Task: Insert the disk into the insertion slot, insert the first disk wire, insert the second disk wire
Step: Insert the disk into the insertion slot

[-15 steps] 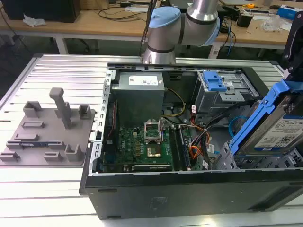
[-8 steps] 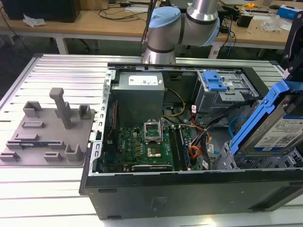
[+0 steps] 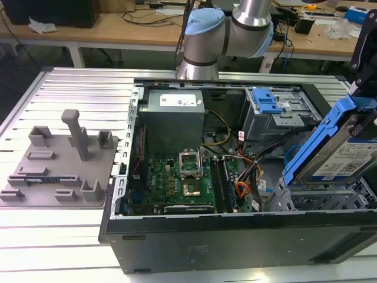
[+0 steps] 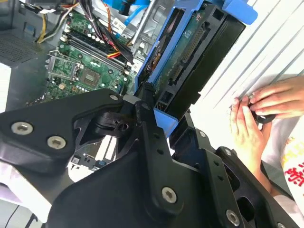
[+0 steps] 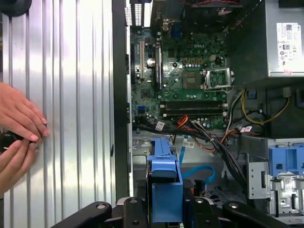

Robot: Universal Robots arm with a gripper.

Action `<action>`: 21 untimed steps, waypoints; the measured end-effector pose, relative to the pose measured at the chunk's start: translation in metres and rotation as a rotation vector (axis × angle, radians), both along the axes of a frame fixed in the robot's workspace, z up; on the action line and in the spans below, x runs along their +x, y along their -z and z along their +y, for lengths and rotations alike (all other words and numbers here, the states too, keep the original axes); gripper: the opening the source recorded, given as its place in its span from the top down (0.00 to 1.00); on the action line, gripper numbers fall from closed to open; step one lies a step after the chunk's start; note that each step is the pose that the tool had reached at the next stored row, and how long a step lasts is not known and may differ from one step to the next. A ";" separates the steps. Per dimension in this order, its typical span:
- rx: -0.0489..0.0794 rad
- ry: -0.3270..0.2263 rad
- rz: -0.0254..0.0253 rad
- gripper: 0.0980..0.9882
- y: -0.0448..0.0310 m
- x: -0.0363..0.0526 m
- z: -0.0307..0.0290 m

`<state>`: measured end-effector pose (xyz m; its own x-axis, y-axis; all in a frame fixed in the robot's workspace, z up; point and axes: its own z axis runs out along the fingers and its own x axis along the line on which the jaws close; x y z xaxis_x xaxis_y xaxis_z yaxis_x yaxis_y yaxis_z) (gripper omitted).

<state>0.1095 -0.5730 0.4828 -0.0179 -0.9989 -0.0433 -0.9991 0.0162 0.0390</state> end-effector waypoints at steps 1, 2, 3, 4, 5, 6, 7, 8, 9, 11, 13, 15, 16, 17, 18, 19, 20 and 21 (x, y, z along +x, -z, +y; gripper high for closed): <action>0.003 0.000 0.0000 0.70 0.0000 0.0000 0.0000; 0.003 0.000 -0.0001 0.70 0.0000 0.0000 0.0000; 0.003 0.000 0.0000 0.70 0.0000 0.0000 0.0000; 0.003 0.000 -0.0007 0.70 0.0000 0.0000 0.0000; 0.003 0.000 -0.0030 0.70 0.0000 -0.0001 -0.0001; 0.003 -0.001 -0.0102 0.70 0.0000 -0.0001 -0.0001; 0.003 -0.002 -0.0200 0.70 0.0001 -0.0001 0.0000; 0.004 -0.003 -0.0285 0.70 0.0003 0.0000 -0.0001; 0.003 -0.004 -0.0351 0.70 0.0004 -0.0001 0.0000; 0.003 -0.005 -0.0417 0.70 0.0005 0.0000 0.0000; 0.003 -0.005 -0.0443 0.70 0.0006 0.0000 0.0000; 0.004 -0.005 -0.0443 0.70 0.0007 0.0000 0.0000; 0.003 -0.005 -0.0443 0.70 0.0007 0.0000 0.0002; 0.003 -0.005 -0.0443 0.70 0.0007 0.0000 0.0003; 0.003 -0.005 -0.0443 0.70 0.0007 0.0000 0.0005; 0.004 -0.005 -0.0443 0.70 0.0007 0.0000 0.0006; 0.003 -0.005 -0.0443 0.70 0.0007 0.0000 0.0010; 0.003 -0.005 -0.0444 0.70 0.0007 0.0000 0.0013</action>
